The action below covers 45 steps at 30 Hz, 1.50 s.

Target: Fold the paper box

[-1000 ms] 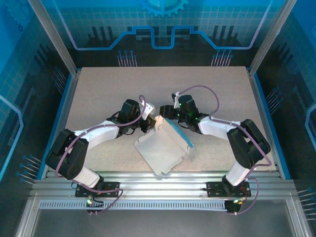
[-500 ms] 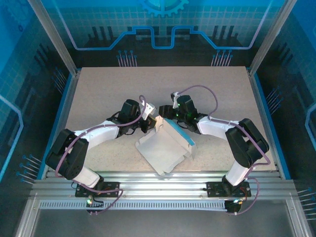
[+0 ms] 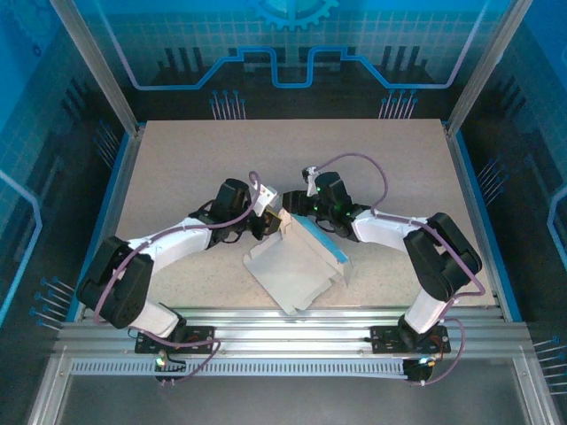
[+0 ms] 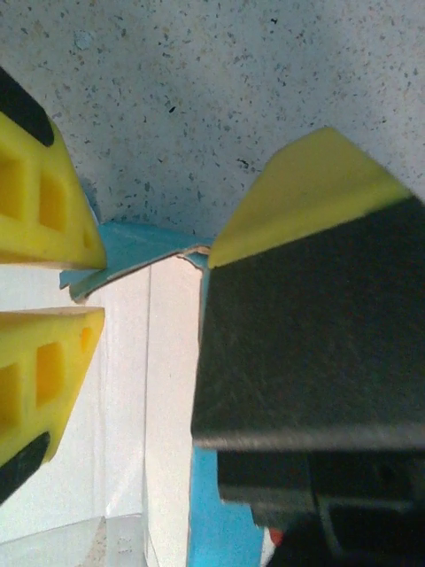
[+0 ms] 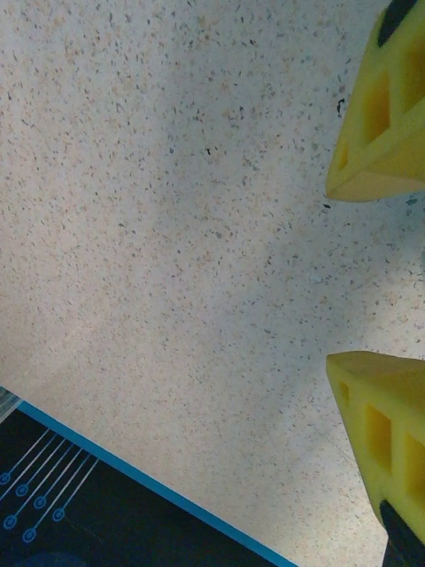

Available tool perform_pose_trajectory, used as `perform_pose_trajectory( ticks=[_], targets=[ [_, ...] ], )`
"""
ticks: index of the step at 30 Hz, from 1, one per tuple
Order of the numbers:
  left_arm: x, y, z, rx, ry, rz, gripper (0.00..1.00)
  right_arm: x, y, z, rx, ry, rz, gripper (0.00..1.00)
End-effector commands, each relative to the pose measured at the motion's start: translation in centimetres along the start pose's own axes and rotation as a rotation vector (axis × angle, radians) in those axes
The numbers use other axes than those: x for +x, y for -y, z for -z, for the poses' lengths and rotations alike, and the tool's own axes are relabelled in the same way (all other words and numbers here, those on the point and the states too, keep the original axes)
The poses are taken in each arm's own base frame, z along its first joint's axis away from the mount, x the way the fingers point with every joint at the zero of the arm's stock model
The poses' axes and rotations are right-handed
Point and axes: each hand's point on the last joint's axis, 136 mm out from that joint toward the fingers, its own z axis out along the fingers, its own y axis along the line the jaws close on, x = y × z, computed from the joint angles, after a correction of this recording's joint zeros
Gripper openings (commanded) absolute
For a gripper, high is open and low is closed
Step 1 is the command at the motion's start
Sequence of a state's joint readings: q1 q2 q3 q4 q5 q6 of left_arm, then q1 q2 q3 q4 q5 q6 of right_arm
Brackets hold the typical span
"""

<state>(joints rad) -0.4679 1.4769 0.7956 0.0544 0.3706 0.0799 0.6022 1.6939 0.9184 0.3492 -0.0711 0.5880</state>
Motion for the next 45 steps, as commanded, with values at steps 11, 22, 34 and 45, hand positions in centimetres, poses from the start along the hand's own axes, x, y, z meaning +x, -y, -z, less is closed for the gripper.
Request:
perform_pose_trajectory(
  ticks=[11,22,34,45],
  targets=[
    [-0.7,-0.7,2.7,-0.053,0.058,0.064,0.24,2.4,0.3,0.6,0.026,-0.092,0.048,0.47],
    [0.7,-1.5,0.4,0.036,0.018,0.073,0.35,2.4,-0.2,0.6,0.004,-0.104,0.047,0.47],
    [0.0,0.2,-2.6,0.148,0.007,0.019,0.41,2.3,-0.8,0.2,-0.101,-0.123,-0.039,0.45],
    [-0.2,-0.6,-4.7,0.103,0.006,-0.009,0.38,2.2,-0.9,0.2,-0.181,-0.153,-0.129,0.42]
  ],
)
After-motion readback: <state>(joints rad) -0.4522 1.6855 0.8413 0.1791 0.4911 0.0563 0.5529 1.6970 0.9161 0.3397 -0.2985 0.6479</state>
